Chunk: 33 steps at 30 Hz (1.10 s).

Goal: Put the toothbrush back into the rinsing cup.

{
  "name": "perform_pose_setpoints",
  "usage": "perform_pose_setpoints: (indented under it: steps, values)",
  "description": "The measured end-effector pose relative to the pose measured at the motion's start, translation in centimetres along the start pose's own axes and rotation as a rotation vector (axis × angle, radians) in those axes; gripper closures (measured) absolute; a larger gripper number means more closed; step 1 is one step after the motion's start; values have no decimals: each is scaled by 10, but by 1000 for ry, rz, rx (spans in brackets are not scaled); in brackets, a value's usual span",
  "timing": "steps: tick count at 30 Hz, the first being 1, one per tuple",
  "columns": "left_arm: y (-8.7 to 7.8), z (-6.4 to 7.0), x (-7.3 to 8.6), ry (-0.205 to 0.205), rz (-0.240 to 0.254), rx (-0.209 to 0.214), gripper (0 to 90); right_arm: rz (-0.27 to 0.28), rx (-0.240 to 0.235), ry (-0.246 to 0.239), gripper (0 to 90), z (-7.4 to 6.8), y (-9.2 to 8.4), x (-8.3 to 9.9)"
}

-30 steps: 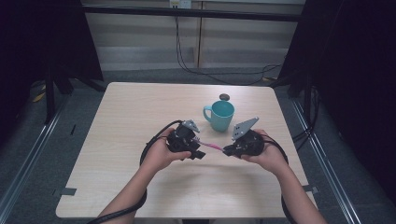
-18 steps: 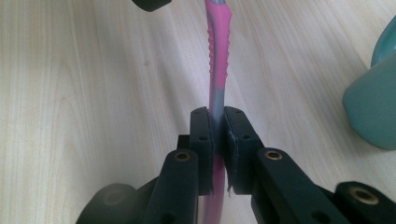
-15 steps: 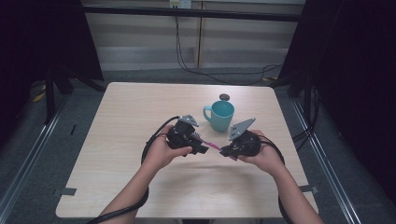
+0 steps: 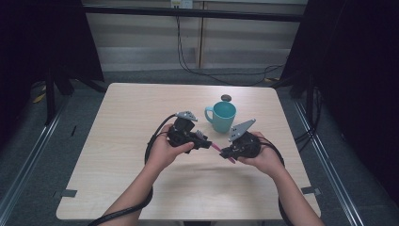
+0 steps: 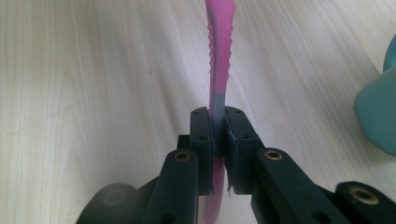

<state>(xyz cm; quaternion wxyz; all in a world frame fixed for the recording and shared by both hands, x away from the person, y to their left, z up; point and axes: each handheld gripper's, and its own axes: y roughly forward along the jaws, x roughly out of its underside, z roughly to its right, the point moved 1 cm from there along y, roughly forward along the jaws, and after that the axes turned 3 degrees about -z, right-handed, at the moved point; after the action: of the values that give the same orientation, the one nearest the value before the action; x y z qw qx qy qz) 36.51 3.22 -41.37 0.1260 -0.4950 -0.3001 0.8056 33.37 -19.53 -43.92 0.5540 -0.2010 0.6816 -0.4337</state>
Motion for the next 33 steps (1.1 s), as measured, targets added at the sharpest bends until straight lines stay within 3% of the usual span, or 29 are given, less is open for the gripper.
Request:
perform_pose_setpoints:
  steps: [16,19,27,33]
  values:
    - [-3,3,-5,-9,50,9,726,31,-4,17,827,-4,3,-7]
    - [-5,3,-6,-17,78,13,730,39,-7,21,827,-4,5,-8]
    - [-6,7,-10,-22,95,44,806,63,-13,30,825,-4,6,-10]
    - [-6,11,-14,-4,87,35,827,75,-23,43,818,-6,9,-12]
